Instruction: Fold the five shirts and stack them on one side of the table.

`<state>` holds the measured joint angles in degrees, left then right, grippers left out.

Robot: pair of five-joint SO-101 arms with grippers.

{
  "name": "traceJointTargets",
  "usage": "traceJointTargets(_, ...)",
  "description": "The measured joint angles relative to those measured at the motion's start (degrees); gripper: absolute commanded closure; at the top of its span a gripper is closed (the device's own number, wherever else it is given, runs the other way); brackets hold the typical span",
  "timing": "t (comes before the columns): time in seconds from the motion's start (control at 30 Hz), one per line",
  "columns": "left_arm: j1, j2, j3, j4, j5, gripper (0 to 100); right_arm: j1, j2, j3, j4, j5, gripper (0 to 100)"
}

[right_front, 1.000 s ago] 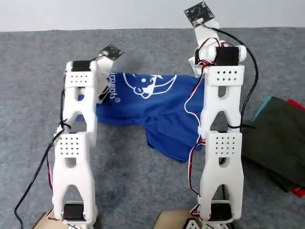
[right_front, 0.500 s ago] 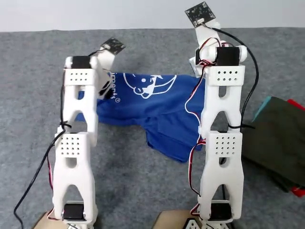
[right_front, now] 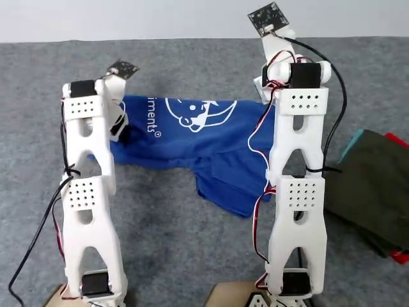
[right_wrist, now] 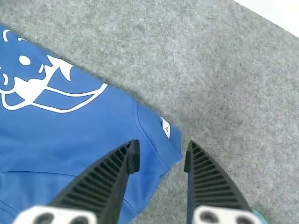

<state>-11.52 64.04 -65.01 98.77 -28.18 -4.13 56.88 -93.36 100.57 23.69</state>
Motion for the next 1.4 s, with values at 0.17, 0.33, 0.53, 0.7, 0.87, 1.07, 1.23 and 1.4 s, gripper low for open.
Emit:
traceJointTargets(0.17,-0.35,1.23,-0.53,-1.58,1.58,83,-0.53,0.00,0.00,0.00,0.00,84.0)
traceJointTargets(0.33,-0.35,1.76,-2.11,-1.85,2.11,92,-0.53,0.00,0.00,0.00,0.00,84.0)
traceJointTargets(0.53,0.79,1.85,-2.11,-0.18,-0.53,99,-0.53,0.00,0.00,0.00,0.00,84.0)
traceJointTargets(0.7,0.97,1.85,-2.11,0.09,-1.05,99,-0.53,0.00,0.00,0.00,0.00,84.0)
traceJointTargets(0.87,0.97,-1.23,0.09,0.09,-1.23,99,-0.62,0.00,0.00,0.00,0.00,84.0)
traceJointTargets(1.07,0.97,-10.81,11.52,0.09,-1.23,99,-0.62,0.00,0.00,0.09,0.00,84.0)
traceJointTargets(1.23,0.26,-16.18,19.16,0.09,-1.23,99,-0.62,0.00,0.00,0.09,0.00,84.0)
traceJointTargets(1.4,-2.46,-16.62,20.04,0.09,-1.23,93,-0.62,0.00,0.00,0.09,0.00,84.0)
